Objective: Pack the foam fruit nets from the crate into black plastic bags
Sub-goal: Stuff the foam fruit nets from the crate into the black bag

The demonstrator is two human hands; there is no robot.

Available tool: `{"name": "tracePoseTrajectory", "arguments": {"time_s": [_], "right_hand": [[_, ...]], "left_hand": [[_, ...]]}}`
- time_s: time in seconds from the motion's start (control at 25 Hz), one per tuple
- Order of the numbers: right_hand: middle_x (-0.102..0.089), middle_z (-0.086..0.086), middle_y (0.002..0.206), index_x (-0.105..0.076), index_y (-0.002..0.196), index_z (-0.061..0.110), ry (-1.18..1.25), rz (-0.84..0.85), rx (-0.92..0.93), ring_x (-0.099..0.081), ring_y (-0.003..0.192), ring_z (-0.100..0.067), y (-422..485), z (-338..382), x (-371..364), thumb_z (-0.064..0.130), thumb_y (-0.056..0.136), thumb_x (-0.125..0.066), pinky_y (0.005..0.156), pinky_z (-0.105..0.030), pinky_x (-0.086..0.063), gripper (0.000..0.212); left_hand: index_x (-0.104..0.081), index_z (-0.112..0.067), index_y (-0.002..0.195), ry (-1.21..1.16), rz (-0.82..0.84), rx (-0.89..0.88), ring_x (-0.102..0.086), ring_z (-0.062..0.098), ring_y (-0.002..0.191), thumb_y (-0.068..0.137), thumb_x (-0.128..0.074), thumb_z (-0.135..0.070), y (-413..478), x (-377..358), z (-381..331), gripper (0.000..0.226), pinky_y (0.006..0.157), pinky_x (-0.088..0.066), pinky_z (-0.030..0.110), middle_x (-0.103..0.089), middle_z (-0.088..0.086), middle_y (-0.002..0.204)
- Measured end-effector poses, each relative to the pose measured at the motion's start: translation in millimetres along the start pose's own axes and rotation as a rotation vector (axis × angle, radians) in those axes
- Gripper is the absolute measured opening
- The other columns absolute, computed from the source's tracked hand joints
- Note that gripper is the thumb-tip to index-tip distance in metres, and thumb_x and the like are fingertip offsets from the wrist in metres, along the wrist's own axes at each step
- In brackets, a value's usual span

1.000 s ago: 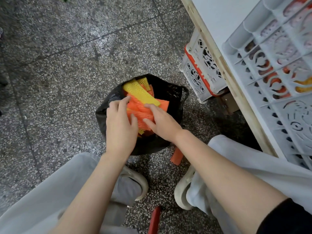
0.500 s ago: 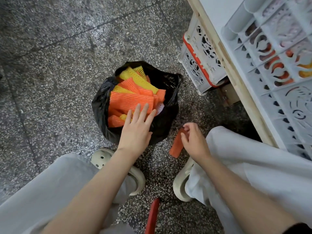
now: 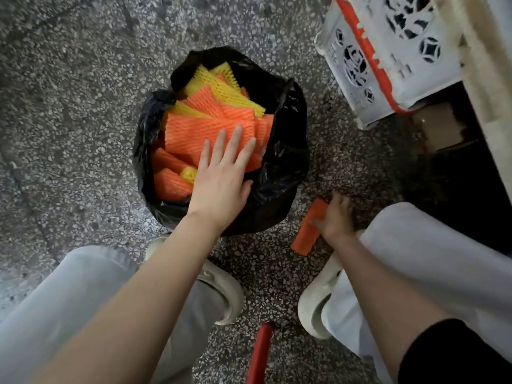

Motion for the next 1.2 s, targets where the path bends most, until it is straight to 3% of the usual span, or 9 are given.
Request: {"name": "tracePoseTrajectory", "arguments": {"time_s": [0.16,0.28,0.48,0.68,0.8,0.92,1.04,1.12,1.2], "right_hand": [[-0.049,-0.018,0.126,-0.049,0.120,0.003,-0.088,0.023,0.075,-0.051,0.113,-0.034,3.7,-1.9,-8.3,0.020,0.082,-0.069,0.091,-0.037,-0.042,0.046],[-0.052,-0.016,0.118,-0.053,0.112,0.004,-0.135,0.017,0.144,-0.053,0.107,-0.034,-2.4,6.8,6.4,0.023,0.090,-0.058,0.084,-0.037,-0.044,0.029],[-0.055,-0.016,0.112,-0.054,0.109,0.004,-0.010,-0.184,0.262,-0.055,0.102,-0.035,-19.4,41.0,71.7,0.026,0.091,-0.056,0.079,-0.037,-0.043,0.029],[-0.057,-0.016,0.111,-0.056,0.108,0.001,0.334,-0.441,0.364,-0.055,0.103,-0.031,-59.5,84.6,141.1,0.020,0.091,-0.057,0.079,-0.027,-0.034,0.025],[-0.059,-0.006,0.100,-0.057,0.105,0.009,0.357,-0.534,0.510,-0.056,0.090,-0.021,-101.1,111.1,167.0,0.027,0.092,-0.055,0.071,-0.024,-0.034,0.023],[-0.058,0.002,0.082,-0.059,0.096,0.017,0.357,-0.338,0.675,-0.053,0.073,-0.010,-131.9,142.5,169.6,0.028,0.089,-0.061,0.065,-0.022,-0.036,0.013],[-0.058,0.009,0.077,-0.059,0.094,0.020,0.335,-0.160,0.775,-0.052,0.067,0.002,-146.8,169.2,167.8,0.026,0.087,-0.064,0.063,-0.015,-0.040,0.010],[-0.060,0.009,0.094,-0.055,0.111,0.019,0.444,-0.054,0.737,-0.054,0.079,0.003,-143.8,178.3,169.8,0.030,0.091,-0.058,0.072,-0.017,-0.044,0.022],[-0.051,0.003,0.122,-0.041,0.132,0.016,0.578,-0.047,0.611,-0.052,0.094,0.002,-128.2,182.4,173.4,0.032,0.095,-0.050,0.082,-0.014,-0.041,0.041]], "left_hand": [[-0.017,-0.019,0.150,-0.023,0.007,0.006,-0.003,0.030,0.146,0.093,-0.050,-0.024,-1.3,-4.0,0.6,0.066,0.119,-0.003,0.045,-0.006,0.006,0.159],[-0.016,-0.019,0.150,-0.025,0.037,0.013,-0.001,0.030,0.146,0.094,-0.048,-0.022,-1.9,-4.2,-2.9,0.064,0.119,-0.001,0.045,-0.004,0.006,0.159],[-0.017,-0.017,0.150,-0.027,0.086,0.038,-0.001,0.030,0.146,0.095,-0.045,-0.024,-9.6,7.1,-7.1,0.061,0.119,-0.003,0.045,-0.002,0.007,0.159],[-0.020,-0.017,0.147,-0.059,0.199,0.097,-0.014,0.028,0.144,0.096,-0.043,-0.026,-29.9,25.7,-1.2,0.056,0.118,-0.010,0.044,-0.015,0.008,0.157],[-0.027,-0.015,0.145,-0.356,0.112,0.112,-0.030,0.026,0.137,0.096,-0.049,-0.029,-42.6,43.3,2.7,0.056,0.114,-0.019,0.037,-0.032,0.008,0.150],[-0.034,-0.015,0.143,-0.792,-0.053,0.048,-0.039,0.018,0.131,0.089,-0.062,-0.027,-55.5,74.3,-7.0,0.062,0.103,-0.023,0.016,-0.044,0.004,0.142],[-0.049,-0.019,0.129,-0.839,-0.160,0.047,-0.056,0.016,0.107,0.084,-0.068,-0.024,-61.7,92.5,-14.7,0.049,0.092,-0.041,0.024,-0.059,-0.001,0.118],[-0.056,-0.019,0.112,-0.873,-0.300,0.133,-0.059,0.015,0.088,0.084,-0.065,-0.016,-61.7,102.0,-6.0,0.029,0.080,-0.046,0.031,-0.061,-0.007,0.097],[-0.057,-0.020,0.102,-0.899,-0.427,0.243,-0.056,0.012,0.082,0.084,-0.062,-0.011,-61.2,109.4,8.2,0.021,0.075,-0.044,0.028,-0.060,-0.010,0.092]]}}
Point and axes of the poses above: each hand's wrist, its own y-axis towards the middle knuckle, its own x-axis out of the back of the hand, z = x × y, the point moved 4 cm from there along y, towards the middle knuckle
